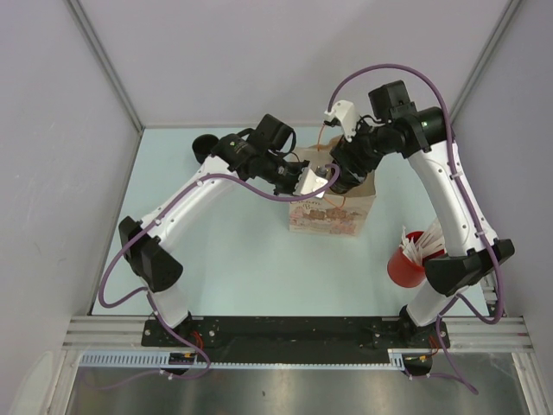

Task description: Pack the takeout coffee

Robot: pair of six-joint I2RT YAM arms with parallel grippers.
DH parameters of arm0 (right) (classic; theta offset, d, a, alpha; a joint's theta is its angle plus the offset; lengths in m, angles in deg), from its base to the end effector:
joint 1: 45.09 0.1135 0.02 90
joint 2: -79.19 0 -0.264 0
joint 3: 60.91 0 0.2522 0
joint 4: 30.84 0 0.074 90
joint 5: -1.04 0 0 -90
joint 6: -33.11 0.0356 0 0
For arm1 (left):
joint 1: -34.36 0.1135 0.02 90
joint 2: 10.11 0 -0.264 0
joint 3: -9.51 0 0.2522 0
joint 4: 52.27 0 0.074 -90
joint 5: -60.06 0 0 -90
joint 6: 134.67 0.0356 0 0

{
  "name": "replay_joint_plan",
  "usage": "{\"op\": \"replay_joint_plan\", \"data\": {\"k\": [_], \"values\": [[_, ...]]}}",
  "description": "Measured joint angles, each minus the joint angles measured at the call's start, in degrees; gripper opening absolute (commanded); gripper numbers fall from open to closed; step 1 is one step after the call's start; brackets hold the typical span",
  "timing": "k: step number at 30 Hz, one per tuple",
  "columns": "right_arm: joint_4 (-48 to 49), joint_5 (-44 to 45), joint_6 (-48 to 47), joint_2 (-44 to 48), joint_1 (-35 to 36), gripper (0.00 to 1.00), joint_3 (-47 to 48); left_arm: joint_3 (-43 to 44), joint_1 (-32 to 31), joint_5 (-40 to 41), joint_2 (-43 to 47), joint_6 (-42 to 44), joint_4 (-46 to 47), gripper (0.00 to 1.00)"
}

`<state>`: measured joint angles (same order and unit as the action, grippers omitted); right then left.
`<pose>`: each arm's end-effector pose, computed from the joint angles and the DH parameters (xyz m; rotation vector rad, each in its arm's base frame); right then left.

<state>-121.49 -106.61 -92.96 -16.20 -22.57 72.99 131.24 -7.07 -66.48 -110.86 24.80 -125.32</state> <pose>0.2807 0.1281 0.4482 -1.3063 2.0629 0.2773 0.2617 -0.2593 0.3822 2.0447 1.0908 -0.5459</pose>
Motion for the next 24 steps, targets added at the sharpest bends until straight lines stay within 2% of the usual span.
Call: {"op": "replay_joint_plan", "data": {"k": [24], "values": [[-0.24, 0.79, -7.28, -2.1, 0.22, 0.33, -4.66, 0.24, 0.0, -1.2, 0.0, 0.15, -1.2, 0.0]]}}
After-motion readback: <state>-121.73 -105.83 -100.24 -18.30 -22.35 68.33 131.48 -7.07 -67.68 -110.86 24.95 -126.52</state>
